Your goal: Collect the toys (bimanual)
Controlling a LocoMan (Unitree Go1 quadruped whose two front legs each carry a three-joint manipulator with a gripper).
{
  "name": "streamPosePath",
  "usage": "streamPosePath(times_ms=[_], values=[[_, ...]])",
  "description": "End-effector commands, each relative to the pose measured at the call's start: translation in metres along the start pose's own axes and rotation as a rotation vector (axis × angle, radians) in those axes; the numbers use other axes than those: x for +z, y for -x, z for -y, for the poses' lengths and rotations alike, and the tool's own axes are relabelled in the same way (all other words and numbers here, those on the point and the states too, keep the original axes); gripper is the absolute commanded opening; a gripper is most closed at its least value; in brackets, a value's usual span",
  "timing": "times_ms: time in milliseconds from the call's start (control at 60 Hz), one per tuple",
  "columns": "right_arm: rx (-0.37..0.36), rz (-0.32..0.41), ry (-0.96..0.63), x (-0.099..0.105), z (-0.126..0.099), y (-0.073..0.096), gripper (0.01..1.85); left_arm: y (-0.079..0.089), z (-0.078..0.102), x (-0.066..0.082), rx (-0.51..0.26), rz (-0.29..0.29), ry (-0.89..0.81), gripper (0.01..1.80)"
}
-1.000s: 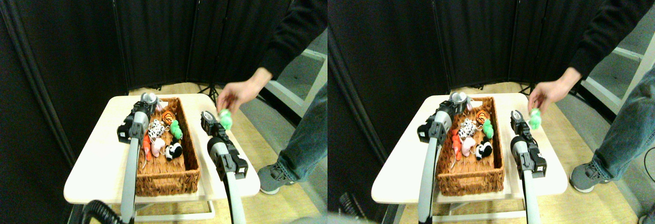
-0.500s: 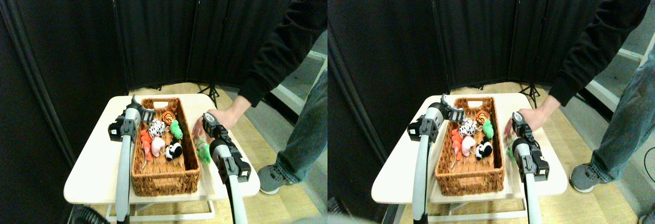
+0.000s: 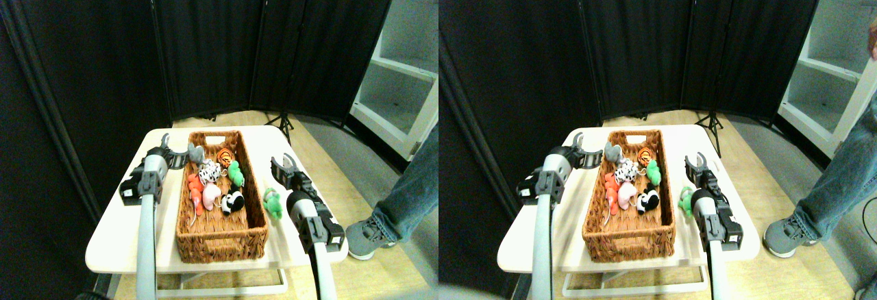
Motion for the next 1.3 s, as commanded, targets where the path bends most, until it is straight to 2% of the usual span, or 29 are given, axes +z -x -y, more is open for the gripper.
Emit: streamPosePath(times_ms=[17,217,317,400,533,650,783,867,900,1150,1250,1283,1300], values=[[-0.01,-0.024,0.063,0.002,0.0,0.002,0.31,0.012,0.002,0.016,-0.071,0.124,-0.06,0.44],[-0.081,-0.072,0.09,-0.001,0.018,0.005,0.61,0.034,-0.015,0.024,-0.074,0.21,-0.075,0.32],[-0.11,-0.081,0.057,-0.003,0.028,0.005,0.63,0.037,-0.02,0.029,-0.078,0.241,-0.064,0.25],[-0.133,-0.068,0.047,-0.005,0.036,0.006,0.65,0.039,-0.024,0.031,-0.068,0.258,-0.051,0.22],[-0.154,-0.092,0.013,-0.007,0.054,0.004,0.7,0.039,-0.032,0.033,-0.057,0.268,-0.048,0.26],[-0.193,-0.091,0.016,-0.009,0.066,0.0,0.85,0.036,-0.035,0.032,-0.063,0.276,-0.038,0.27],[-0.234,-0.085,0.007,-0.012,0.08,-0.005,0.94,0.034,-0.036,0.03,-0.066,0.288,-0.032,0.27],[-0.247,-0.08,-0.013,-0.013,0.085,-0.008,0.93,0.033,-0.036,0.03,-0.067,0.284,-0.033,0.27],[-0.24,-0.083,-0.028,-0.014,0.091,-0.012,0.85,0.032,-0.036,0.029,-0.066,0.281,-0.031,0.27],[-0.265,-0.055,-0.049,-0.011,0.1,-0.02,0.86,0.031,-0.035,0.028,-0.068,0.277,-0.021,0.27],[-0.281,-0.028,-0.072,-0.012,0.099,-0.021,0.66,0.03,-0.034,0.028,-0.074,0.273,-0.016,0.26],[-0.288,-0.006,-0.086,-0.012,0.099,-0.021,0.46,0.03,-0.034,0.027,-0.074,0.275,-0.014,0.27],[-0.288,-0.006,-0.086,-0.012,0.099,-0.021,0.46,0.03,-0.034,0.027,-0.074,0.275,-0.014,0.27]])
